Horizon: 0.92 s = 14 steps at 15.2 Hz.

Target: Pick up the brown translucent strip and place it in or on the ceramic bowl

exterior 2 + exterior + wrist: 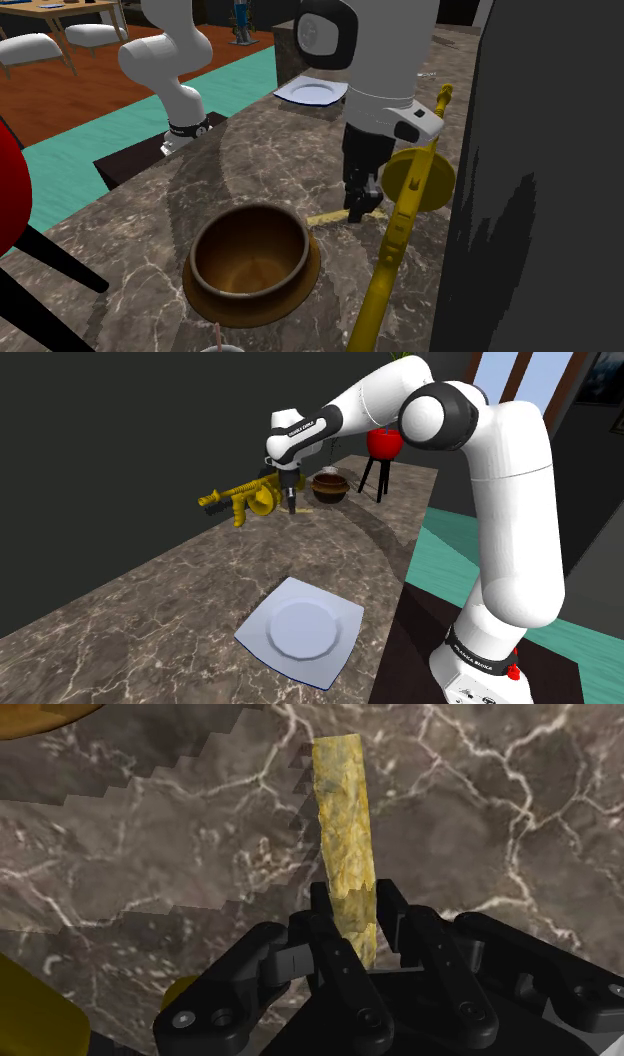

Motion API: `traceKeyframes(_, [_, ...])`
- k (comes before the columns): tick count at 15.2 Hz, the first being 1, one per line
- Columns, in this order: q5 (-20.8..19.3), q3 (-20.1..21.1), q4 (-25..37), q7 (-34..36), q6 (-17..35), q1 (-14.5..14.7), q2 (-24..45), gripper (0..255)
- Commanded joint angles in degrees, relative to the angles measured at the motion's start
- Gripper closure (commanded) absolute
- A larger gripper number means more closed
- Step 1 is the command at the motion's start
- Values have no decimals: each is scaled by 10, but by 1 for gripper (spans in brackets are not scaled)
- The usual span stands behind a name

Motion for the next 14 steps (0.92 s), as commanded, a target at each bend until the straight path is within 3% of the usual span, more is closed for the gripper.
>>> traceKeyframes(1, [0,-1,10,-1,-12,-1,-1,255])
traceKeyframes(14, [-1,-2,74,-8,-101,-1,-25,255])
